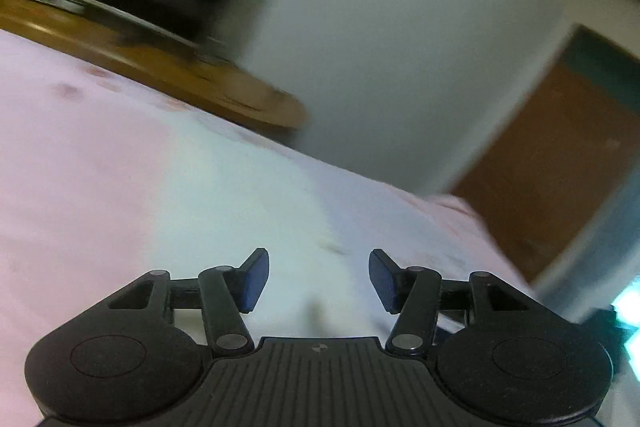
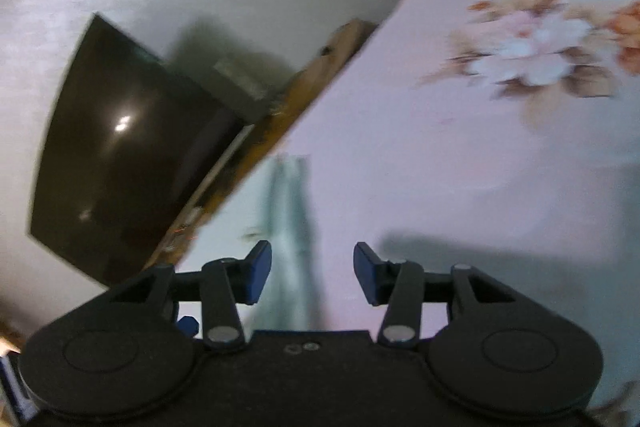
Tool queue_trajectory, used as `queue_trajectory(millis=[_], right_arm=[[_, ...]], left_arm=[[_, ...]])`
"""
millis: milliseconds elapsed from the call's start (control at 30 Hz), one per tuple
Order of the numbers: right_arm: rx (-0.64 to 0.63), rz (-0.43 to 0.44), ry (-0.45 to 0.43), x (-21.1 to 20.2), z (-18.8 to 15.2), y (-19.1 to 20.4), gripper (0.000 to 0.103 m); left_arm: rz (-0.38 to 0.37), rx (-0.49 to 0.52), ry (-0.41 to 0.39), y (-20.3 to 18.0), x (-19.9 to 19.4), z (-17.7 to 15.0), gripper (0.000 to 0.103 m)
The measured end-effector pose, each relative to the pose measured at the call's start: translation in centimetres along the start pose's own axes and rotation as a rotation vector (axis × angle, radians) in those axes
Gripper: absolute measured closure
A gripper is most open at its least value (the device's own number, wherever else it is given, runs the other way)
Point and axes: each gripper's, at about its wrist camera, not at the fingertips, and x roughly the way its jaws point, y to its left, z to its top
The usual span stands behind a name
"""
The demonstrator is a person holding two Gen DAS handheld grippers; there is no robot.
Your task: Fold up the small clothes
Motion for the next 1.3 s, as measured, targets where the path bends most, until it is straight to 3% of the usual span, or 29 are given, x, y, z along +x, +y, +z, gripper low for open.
queue_trajectory(millis=[100, 233, 600, 733, 800, 933, 1067, 1100, 1167, 1300], right_arm=[[0.001, 0.036, 0.074, 2.5, -0.4, 1.7, 0.057], [-0.025, 0.042, 0.088, 5.6, 0.3, 2.6, 0.06], [-0.174, -0.018, 0.142, 10.0, 1.6, 3.3, 0.061], [-0.212, 0.025, 0.201, 10.7, 0.8, 4.2, 0.058], [-0.256, 0.006, 0.202, 10.8, 0.5, 4.7, 0.058], [-0.212, -0.009, 0.192, 11.2, 0.8, 4.0, 0.065], [-0.304, -0.017, 0.206, 12.2, 0.0, 5.6, 0.059], [-0.331, -0.026, 0.202, 12.1, -0.1, 6.0, 0.061], [-0.356, -0.057, 0.192, 12.1, -0.3, 6.3, 0.086], [-0.392, -0.05, 0.163, 10.7, -0.2, 7.1, 0.09]], left_arm=[[0.128, -0.033, 0.018, 3.7, -0.7, 0.8, 0.048], [0.187, -0.065, 0.036, 5.4, -0.7, 0.1, 0.048], [0.187, -0.154, 0.048, 6.6, 1.6, -2.0, 0.048], [0.189, -0.144, 0.048, 6.7, 2.4, -1.7, 0.048], [0.2, -0.125, 0.055, 6.5, 2.9, -1.4, 0.048], [0.211, -0.103, 0.066, 6.2, 3.7, -0.9, 0.048], [0.24, -0.051, 0.075, 5.4, 4.2, -0.8, 0.048], [0.243, -0.043, 0.076, 5.2, 4.3, -0.8, 0.048], [0.244, -0.044, 0.074, 5.2, 4.3, -0.7, 0.048], [0.228, 0.021, 0.092, 3.7, 4.1, -0.3, 0.048]])
